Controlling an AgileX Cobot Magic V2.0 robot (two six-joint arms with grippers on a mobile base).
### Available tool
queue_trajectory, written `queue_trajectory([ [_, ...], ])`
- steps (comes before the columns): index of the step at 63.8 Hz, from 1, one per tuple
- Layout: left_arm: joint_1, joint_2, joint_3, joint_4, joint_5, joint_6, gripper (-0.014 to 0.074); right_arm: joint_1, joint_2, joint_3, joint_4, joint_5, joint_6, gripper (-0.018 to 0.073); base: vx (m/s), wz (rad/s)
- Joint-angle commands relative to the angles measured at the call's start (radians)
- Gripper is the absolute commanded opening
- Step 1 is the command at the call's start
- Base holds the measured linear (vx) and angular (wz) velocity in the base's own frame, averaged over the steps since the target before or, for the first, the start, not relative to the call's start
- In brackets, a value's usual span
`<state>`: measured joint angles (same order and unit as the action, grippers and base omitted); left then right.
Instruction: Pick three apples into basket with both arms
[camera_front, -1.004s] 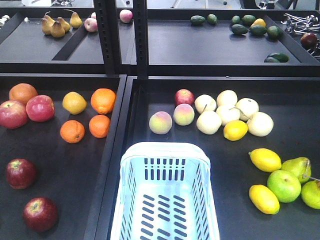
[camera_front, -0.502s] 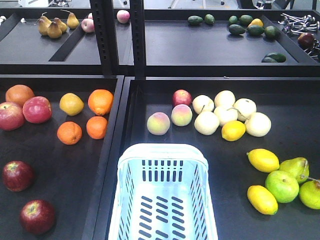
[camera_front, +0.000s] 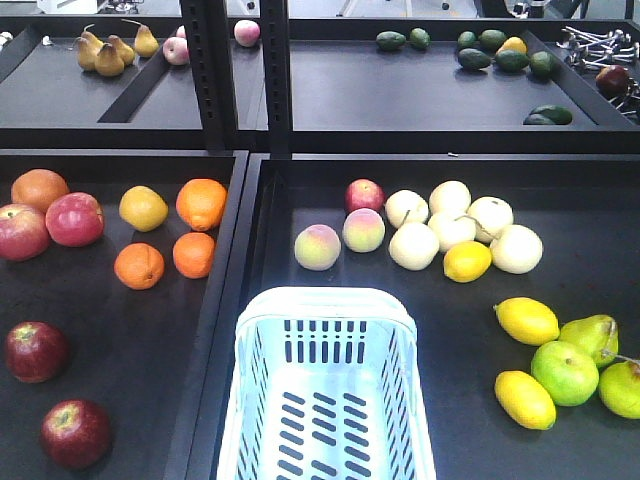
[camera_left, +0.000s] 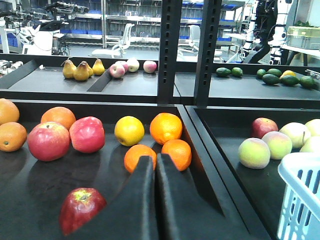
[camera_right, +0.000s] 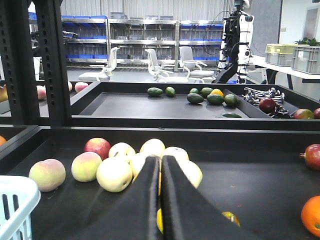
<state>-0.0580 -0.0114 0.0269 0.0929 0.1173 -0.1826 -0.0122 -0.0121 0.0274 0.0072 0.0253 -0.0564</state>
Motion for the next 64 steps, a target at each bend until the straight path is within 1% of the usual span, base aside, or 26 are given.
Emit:
queue_trajectory([
  [1,0.0,-0.016,0.004,-0.001,-0.073,-0.007,-0.0006,-0.008,-0.012,0.014,-0.007,-0.075,0.0,-0.0009,0.0,0.0],
  [25,0.0,-0.016,-0.005,-0.002,-0.084,-0.008,-0.0006,-0.008,-0.012,0.014,-0.007,-0.075,0.0,-0.0009,0.0,0.0],
  [29,0.0,-0.016,-0.007,-0.002,-0.111,-0.008,-0.0006,-0.008,-0.012,0.014,-0.007,-0.075,0.0,-0.0009,0.0,0.0],
  [33,0.0,-0.016,-0.015,-0.002,-0.166,-0.009,-0.0006,-0.008,-0.012,0.014,-0.007,-0.075,0.0,-0.0009,0.0,0.0],
  [36,0.0,-0.016,-0.037,-0.004,-0.16,-0.009,-0.0006,-0.008,-0.012,0.014,-0.007,-0.075,0.0,-0.0009,0.0,0.0],
  [44,0.0,-0.001,-0.161,-0.011,-0.063,-0.009,-0.0006,-0.008,-0.012,0.014,-0.007,-0.075,0.0,-0.0009,0.0,0.0],
  [49,0.0,0.041,-0.253,-0.014,0.01,-0.009,-0.0006,-0.008,-0.012,0.014,-0.007,-0.075,0.0,-0.0009,0.0,0.0],
  [52,0.0,0.079,-0.302,-0.029,0.047,-0.009,-0.0006,-0.008,-0.012,0.014,-0.007,-0.075,0.0,-0.0009,0.0,0.0],
  [58,0.0,0.18,-0.426,-0.043,0.16,-0.005,-0.0006,-0.008,-0.012,0.014,-0.007,-0.075,0.0,-0.0009,0.0,0.0],
  [64,0.0,0.289,-0.543,-0.048,0.294,0.013,-0.0006,-0.008,-0.012,0.014,-0.007,-0.075,0.0,-0.0009,0.0,0.0],
])
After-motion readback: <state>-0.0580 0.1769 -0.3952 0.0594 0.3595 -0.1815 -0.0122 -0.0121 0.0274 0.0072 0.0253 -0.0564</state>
